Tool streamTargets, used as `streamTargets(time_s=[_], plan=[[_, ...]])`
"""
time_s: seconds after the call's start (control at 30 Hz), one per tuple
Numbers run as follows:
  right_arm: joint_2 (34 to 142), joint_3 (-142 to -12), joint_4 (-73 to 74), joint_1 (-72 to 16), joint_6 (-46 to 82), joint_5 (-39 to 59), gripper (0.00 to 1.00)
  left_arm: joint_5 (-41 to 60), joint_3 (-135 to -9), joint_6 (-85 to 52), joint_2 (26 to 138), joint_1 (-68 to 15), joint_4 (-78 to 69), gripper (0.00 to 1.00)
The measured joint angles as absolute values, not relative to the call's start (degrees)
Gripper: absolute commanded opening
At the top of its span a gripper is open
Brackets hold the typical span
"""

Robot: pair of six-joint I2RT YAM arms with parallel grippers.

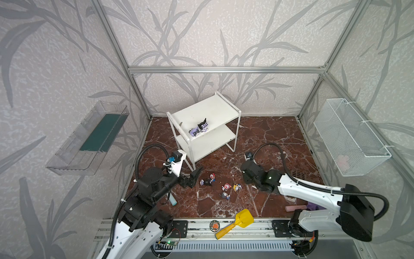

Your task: Place and organize the plastic toys onto the shelf

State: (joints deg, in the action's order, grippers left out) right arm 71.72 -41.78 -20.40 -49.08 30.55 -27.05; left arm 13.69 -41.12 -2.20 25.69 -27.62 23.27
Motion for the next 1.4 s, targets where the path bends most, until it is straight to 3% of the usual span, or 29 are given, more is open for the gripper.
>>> streamTargets(time_s=[0.27, 0.47, 0.9, 1.2, 1.4], plan=[[63.96, -30.57, -17.82, -29.23, 28.69, -10.39, 0.66, 14.04, -41.12, -2.20, 25.69, -27.62, 23.16, 0.99], [63.92, -29.06, -17.12, -22.70, 26.72, 0.67, 0.67, 14.13, -41.12, -2.24, 25.69, -27.62, 23.09, 0.99], [70.08, -31.22, -17.58, -23.27, 23.68, 9.30, 0.63, 14.70, -41.12, -2.48, 25.69, -27.57, 23.07, 0.99], [76.09, -36.86, -21.32, -32.16, 22.83, 0.73, 0.43, 15.20, -41.12, -2.61, 26.09, -27.29, 22.90, 0.99], [79.31, -39.07, -23.57, -35.62, 22.87, -5.10, 0.41, 16.05, -41.12, -3.14, 26.20, -27.24, 22.63, 0.99]])
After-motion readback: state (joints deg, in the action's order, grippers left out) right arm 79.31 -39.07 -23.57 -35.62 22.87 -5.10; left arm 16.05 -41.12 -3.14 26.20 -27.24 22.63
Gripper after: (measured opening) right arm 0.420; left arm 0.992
